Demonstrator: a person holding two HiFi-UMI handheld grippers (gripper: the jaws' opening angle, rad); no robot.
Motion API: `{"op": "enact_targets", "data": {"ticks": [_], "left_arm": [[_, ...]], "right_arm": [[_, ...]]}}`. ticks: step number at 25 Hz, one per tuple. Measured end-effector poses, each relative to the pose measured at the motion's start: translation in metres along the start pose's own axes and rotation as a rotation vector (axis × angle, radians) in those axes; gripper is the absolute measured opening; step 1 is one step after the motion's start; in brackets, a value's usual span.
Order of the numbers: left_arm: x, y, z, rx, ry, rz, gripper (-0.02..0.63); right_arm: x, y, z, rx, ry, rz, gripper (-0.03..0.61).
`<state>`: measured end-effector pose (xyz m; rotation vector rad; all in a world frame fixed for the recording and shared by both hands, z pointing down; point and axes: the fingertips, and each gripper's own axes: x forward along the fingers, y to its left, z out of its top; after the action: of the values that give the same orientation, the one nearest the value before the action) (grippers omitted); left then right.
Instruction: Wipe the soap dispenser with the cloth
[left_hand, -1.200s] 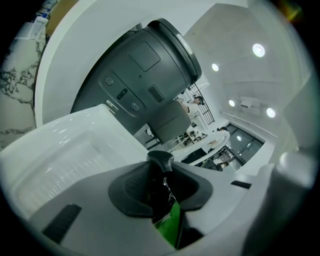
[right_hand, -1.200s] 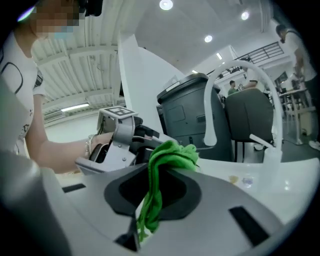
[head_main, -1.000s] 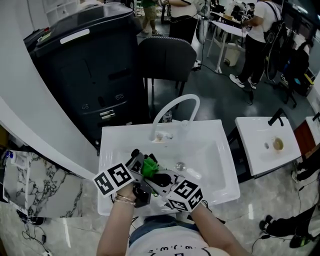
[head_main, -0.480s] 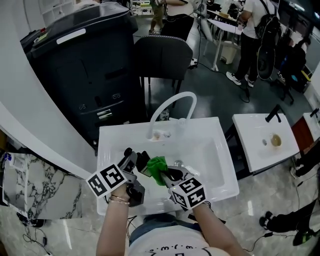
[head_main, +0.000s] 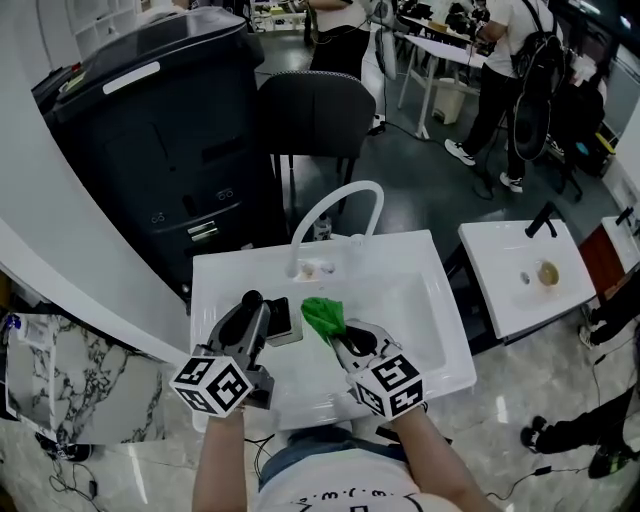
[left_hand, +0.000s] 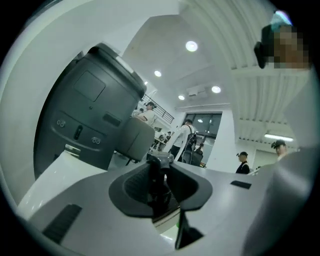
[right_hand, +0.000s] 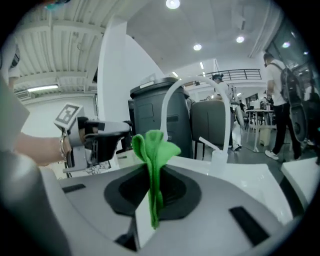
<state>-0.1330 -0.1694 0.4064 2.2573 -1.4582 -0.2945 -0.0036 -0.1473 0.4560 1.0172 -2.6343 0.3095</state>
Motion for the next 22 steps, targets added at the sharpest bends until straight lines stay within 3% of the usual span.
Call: {"op": "enact_targets", "data": {"ticks": [4,7,11,17,22], "left_arm": [[-0.006,-0.006,-0.002,0.078,-0.034,-0.045,0.094],[-0.008,-0.012,-0.003,0.115,-0.048,-0.064,0.094],[-0.007,-0.022,-0.002,0.177,-0.054,-0.079,0.094],[-0.007,-0.030,0.007,0.234,-0.076,-0.091,0.094],[-0.011,-0.037,0.019,0.228,-0.110,-0.135,0.094]], "right_arm": [[-0.005,0.013,0.029,0.022,-0.113,0.075,0.048],[-0.004,0.033,0.040,0.047,-0.165,0.190,0.048],[0.003,0.060,0.037,0.023,-0.145,0.311,0.048],[0.012,0.062,0.020,0.054,-0.066,0.333,0.048],[0.021,0.050,-0.011,0.027,0.074,0.254,0.048]]}}
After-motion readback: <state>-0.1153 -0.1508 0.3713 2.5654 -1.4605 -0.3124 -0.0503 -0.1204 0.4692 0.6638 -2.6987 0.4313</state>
